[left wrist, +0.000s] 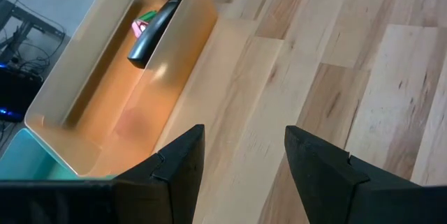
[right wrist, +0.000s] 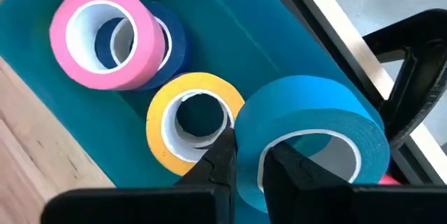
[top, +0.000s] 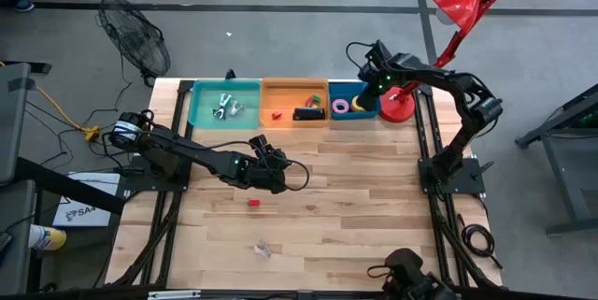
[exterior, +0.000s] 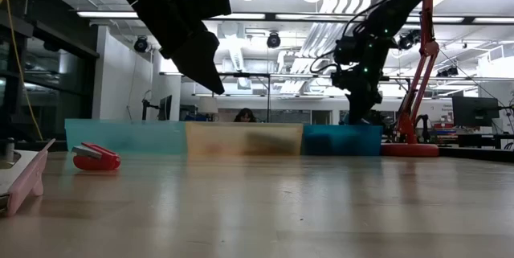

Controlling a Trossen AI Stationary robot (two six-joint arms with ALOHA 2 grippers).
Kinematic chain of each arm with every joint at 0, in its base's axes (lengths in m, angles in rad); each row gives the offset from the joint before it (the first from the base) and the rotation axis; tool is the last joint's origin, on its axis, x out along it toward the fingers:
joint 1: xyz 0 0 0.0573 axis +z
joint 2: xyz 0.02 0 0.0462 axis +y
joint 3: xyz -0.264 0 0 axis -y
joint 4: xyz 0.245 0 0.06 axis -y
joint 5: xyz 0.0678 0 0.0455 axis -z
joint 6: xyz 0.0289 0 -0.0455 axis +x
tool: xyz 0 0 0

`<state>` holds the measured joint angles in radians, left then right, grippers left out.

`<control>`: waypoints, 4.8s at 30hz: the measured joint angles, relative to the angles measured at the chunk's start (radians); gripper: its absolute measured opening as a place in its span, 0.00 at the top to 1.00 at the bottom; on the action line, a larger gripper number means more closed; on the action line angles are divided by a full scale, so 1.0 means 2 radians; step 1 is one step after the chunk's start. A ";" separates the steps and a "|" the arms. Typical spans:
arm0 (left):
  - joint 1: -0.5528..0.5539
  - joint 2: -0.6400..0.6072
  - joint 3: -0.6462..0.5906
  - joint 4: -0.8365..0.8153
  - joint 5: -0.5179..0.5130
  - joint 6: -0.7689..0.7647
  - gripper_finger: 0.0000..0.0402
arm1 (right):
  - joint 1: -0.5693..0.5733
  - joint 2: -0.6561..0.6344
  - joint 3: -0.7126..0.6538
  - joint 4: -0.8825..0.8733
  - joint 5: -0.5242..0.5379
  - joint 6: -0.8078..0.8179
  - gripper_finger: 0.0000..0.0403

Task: Pick and place Stapler, Stapler remover, tape
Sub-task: Put the blue tape into the blue bin, then put the red stapler into the orange bin

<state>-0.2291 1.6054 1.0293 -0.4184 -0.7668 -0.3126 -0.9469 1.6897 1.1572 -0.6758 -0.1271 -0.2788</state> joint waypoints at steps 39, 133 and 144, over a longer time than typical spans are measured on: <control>0.000 0.000 0.000 0.006 0.016 -0.004 0.52 | -0.004 0.012 -0.019 0.009 -0.144 -0.018 0.87; 0.000 0.000 -0.014 -0.195 0.309 -0.134 0.52 | 0.564 -0.308 -0.453 0.476 0.094 0.152 0.58; 0.000 0.000 -0.014 -0.195 0.415 -0.096 0.52 | 0.585 -0.308 -0.517 0.543 0.095 0.184 0.58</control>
<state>-0.2295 1.6062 1.0004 -0.8093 0.0630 -0.5048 0.2237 1.0733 0.1239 0.4108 0.0620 0.0898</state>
